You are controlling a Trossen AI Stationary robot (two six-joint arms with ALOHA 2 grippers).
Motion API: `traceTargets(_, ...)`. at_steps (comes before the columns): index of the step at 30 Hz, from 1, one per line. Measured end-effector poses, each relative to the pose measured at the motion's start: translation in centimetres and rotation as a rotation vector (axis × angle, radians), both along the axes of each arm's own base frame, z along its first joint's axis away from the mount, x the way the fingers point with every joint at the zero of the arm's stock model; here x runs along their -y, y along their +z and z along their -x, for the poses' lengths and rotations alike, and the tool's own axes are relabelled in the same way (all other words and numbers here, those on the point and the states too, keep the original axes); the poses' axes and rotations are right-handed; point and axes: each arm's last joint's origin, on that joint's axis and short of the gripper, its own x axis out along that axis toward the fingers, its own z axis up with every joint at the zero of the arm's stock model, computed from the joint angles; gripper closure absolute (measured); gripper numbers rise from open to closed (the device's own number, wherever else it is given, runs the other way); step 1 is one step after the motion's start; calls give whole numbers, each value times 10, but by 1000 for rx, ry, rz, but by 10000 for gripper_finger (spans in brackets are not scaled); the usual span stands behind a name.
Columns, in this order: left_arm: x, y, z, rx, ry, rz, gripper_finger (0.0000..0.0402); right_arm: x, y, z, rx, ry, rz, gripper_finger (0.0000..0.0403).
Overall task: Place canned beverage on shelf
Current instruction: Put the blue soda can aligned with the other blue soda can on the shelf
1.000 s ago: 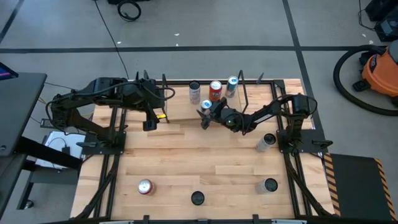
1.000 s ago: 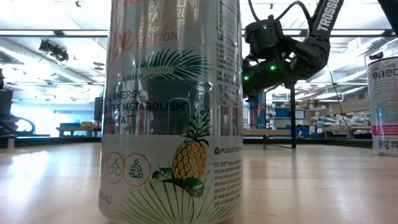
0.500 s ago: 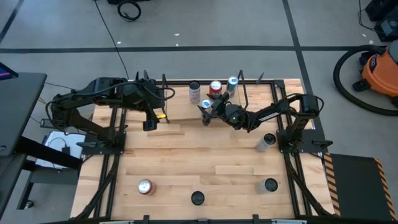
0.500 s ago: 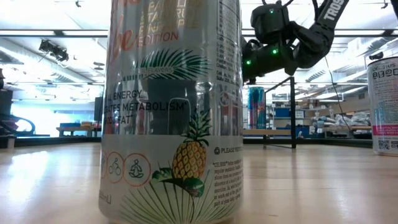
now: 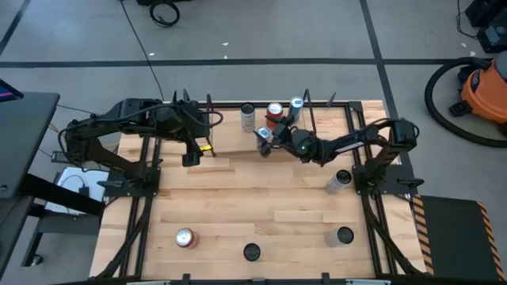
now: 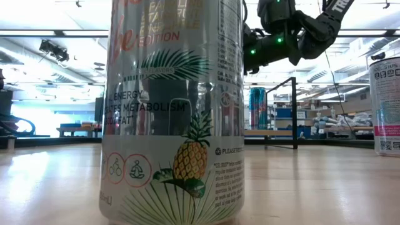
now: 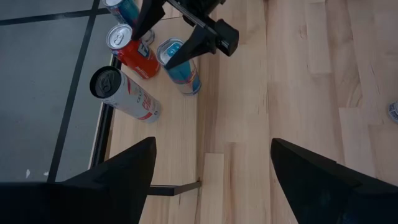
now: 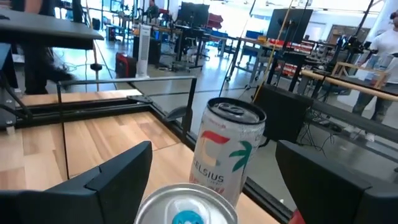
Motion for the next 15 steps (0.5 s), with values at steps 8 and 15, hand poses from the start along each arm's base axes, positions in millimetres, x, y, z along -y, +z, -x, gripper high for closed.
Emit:
traceTargets(8, 0, 0, 0, 0, 0, 0, 83, -2, 13, 8, 22, 51, -85, 50)
traceTargets(15, 0, 0, 0, 1, 2, 1, 83, -6, 38, 18, 45, 146, -121, 50)
